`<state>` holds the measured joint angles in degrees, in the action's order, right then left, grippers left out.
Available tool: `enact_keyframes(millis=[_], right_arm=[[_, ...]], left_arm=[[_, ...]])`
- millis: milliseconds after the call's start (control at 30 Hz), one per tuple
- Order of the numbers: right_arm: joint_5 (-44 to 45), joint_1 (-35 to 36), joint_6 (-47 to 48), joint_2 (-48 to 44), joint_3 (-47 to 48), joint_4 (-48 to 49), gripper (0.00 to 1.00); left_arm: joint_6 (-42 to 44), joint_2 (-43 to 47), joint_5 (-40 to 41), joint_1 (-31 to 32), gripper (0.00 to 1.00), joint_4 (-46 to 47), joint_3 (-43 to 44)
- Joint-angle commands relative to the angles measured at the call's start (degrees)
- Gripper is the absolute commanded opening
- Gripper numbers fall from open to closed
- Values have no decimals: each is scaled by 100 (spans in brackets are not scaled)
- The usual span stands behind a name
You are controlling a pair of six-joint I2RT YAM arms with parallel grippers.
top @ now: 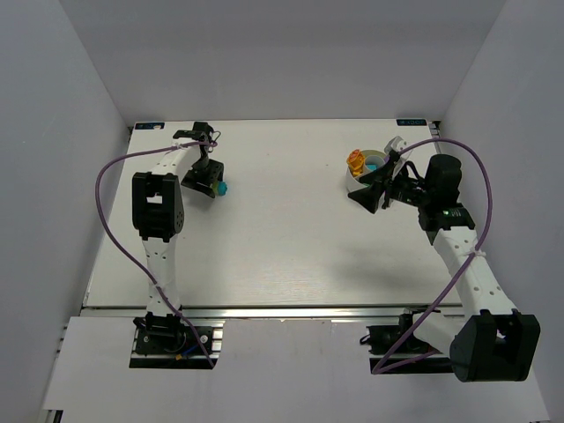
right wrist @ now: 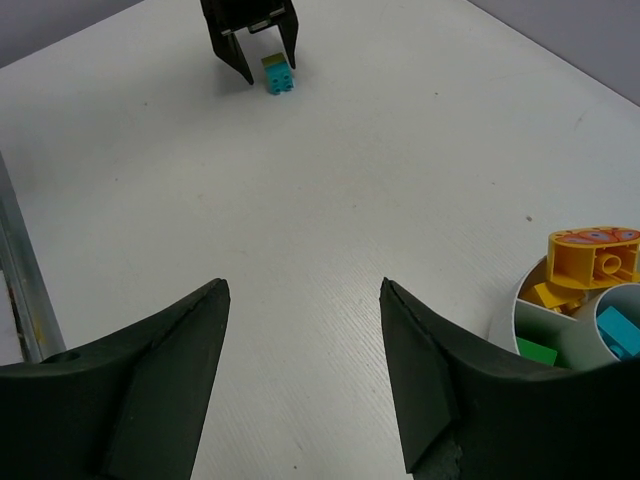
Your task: Sort the legos into containers by color
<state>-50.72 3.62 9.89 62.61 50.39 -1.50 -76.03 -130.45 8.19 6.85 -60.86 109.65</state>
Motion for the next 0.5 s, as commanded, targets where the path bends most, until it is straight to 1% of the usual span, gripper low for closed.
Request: enact_keyframes(millis=[0, 267, 333, 367, 467], right_arm=[[-122, -54, 39, -82, -38, 194, 67], [-210, -142, 39, -74, -38, 185, 66], [-228, -142, 39, -74, -47, 194, 66], [-237, -142, 39, -82, -47, 194, 66], [-263, -177, 39, -82, -47, 185, 65]], left_arm=[[-70, 117, 104, -44, 70, 30, 83], [-96, 81, 175, -44, 66, 21, 31], [-122, 73, 140, -44, 64, 39, 22], [-123, 73, 122, -44, 60, 65, 13], [-175, 73, 122, -44, 54, 83, -4]])
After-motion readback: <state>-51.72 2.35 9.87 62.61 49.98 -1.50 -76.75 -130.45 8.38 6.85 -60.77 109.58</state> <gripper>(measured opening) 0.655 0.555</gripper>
